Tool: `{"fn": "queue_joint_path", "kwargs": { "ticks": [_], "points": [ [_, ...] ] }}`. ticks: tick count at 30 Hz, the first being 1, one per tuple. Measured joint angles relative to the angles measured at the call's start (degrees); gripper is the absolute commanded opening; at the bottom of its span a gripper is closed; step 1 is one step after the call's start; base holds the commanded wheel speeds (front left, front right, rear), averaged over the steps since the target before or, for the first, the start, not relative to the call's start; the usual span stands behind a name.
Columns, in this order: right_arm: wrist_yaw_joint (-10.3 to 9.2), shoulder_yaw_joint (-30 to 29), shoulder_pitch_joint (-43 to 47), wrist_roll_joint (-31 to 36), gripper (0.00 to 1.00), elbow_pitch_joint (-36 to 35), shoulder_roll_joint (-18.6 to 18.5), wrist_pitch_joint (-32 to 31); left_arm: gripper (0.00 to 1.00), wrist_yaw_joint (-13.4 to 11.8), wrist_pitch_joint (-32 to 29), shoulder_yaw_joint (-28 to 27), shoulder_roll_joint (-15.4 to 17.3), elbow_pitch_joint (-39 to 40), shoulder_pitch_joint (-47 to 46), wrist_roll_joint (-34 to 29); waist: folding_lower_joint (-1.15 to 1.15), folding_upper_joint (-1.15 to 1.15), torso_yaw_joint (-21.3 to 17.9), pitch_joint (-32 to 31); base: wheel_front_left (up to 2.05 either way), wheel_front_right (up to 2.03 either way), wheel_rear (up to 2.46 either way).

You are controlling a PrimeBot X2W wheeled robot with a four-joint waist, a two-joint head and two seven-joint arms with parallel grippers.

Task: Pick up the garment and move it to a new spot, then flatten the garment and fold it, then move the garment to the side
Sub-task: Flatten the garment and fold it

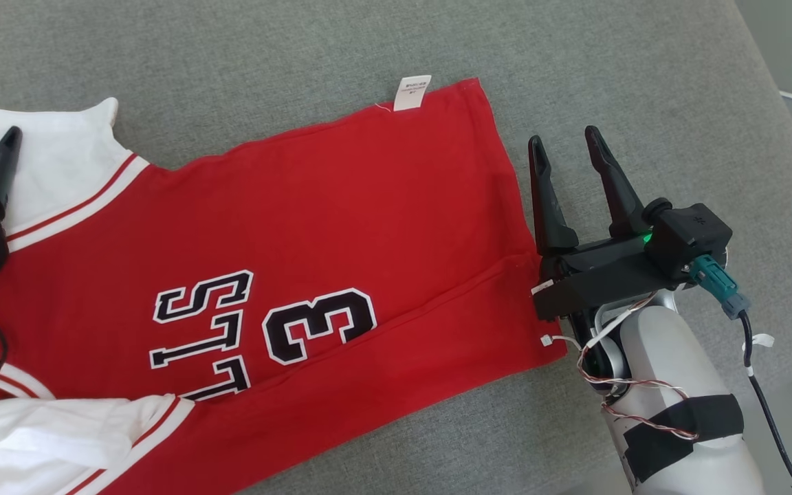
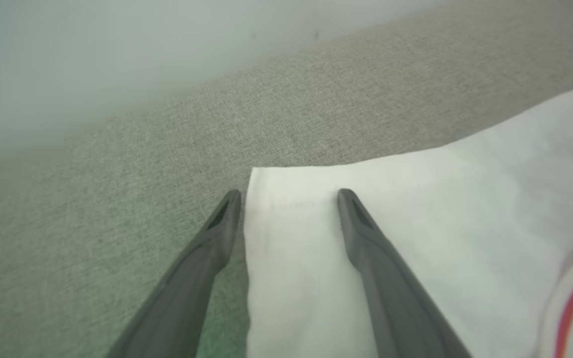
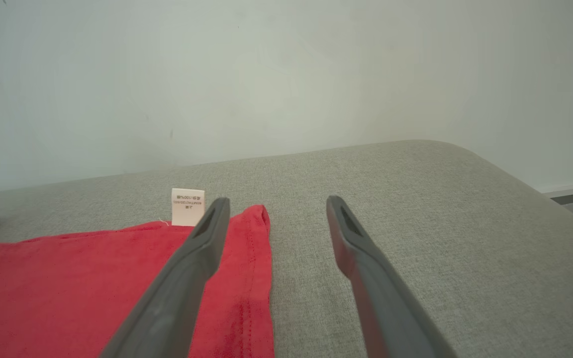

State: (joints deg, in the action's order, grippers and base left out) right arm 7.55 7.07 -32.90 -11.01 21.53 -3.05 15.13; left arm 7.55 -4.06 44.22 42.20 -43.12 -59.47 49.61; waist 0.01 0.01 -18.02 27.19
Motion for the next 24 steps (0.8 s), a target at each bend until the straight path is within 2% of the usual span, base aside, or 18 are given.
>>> {"fn": "queue_joint_path", "kwargs": {
  "ticks": [1,2,3,4,12,19,24],
  "points": [
    [0.0,0.18,-0.02,0.0,1.0,0.04,-0.01,0.0,1.0,0.0,-0.07,0.42,-0.05,-0.59,-0.41,0.35,0.0,0.0,-0.16,0.12,0.0,0.0,0.0],
    [0.0,0.36,-0.12,0.0,1.0,0.1,-0.01,0.0,0.87,0.0,-0.08,0.81,-0.13,-1.1,-0.64,0.91,0.0,0.0,-0.26,0.19,0.0,0.0,0.0],
    [0.0,0.52,-0.26,-0.09,1.0,0.12,-0.01,0.0,0.48,0.0,-0.07,1.4,-0.22,-1.41,-0.82,1.1,0.0,0.0,-0.28,0.2,0.0,0.0,0.0],
    [0.0,0.66,-0.49,-0.25,1.0,0.16,0.0,0.0,0.0,0.0,0.0,1.93,-0.35,-1.7,-1.07,1.54,-0.01,0.0,-0.23,0.18,0.0,0.0,0.0],
    [0.0,2.21,-4.91,-0.21,1.0,6.58,-0.62,-0.01,0.0,0.0,4.61,5.49,-2.22,-2.31,-2.62,4.19,0.0,0.0,1.96,-0.66,0.0,0.0,0.0],
    [0.0,4.15,-13.66,-0.65,1.0,21.54,-4.25,-1.03,0.0,0.0,10.99,9.9,-2.96,0.94,-3.45,4.43,-0.01,-0.01,5.15,-1.9,0.0,0.0,0.0],
    [0.0,5.91,-19.25,-2.75,1.0,29.34,-5.6,-2.98,0.0,0.0,14.06,12.76,-3.69,2.43,-4.19,4.77,-0.01,-0.01,7.49,-2.57,0.0,0.0,0.0]
  ]
}}
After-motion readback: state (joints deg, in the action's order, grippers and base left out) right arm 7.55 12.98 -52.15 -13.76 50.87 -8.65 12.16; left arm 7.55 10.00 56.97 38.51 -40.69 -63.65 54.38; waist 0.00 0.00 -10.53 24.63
